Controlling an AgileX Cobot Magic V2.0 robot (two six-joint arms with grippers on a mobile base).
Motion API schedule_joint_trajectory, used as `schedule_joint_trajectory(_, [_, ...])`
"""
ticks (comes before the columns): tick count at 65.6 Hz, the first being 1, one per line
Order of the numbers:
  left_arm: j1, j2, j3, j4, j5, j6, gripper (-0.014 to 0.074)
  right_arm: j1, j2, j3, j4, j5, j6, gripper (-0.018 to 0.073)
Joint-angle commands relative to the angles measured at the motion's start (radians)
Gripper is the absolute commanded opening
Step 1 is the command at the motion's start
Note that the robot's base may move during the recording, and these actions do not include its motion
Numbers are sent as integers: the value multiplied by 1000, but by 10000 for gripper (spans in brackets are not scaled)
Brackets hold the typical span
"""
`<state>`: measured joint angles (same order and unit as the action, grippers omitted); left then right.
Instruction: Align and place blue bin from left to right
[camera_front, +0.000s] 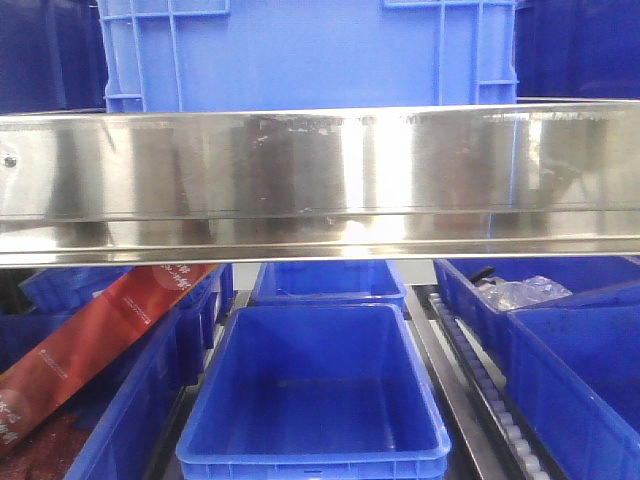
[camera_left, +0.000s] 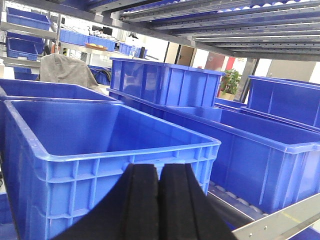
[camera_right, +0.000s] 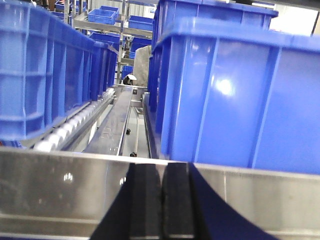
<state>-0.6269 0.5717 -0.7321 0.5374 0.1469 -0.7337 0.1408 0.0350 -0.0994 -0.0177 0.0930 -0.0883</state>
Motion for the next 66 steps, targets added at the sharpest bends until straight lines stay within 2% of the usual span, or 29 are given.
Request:
schedule_joint_trajectory(1, [-7, -3, 1, 5, -12, 2, -111, -6, -35, 26, 5, -14, -10, -78])
schedule_joint_trajectory(13, [-7, -3, 1, 5, -6, 2, -111, -6, -35, 82, 5, -34, -8, -78])
schedule_joint_trajectory(19, [-7, -3, 1, 5, -4, 2, -111, -6, -35, 99, 5, -93, 7, -78])
schedule_joint_trajectory(34, [-7, -3, 1, 5, -4, 2, -111, -6, -35, 99, 7, -46, 26, -78])
schedule_joint_trajectory(43, [-7, -3, 1, 5, -4, 2, -111, -6, -35, 99, 94, 14, 15, -78])
schedule_joint_trajectory(46, [-7, -3, 1, 5, -4, 2, -111, -6, -35, 99, 96, 26, 2, -78])
schedule_joint_trajectory(66, [-7, -3, 1, 5, -4, 2, -111, -6, -35, 99, 96, -26, -3, -78])
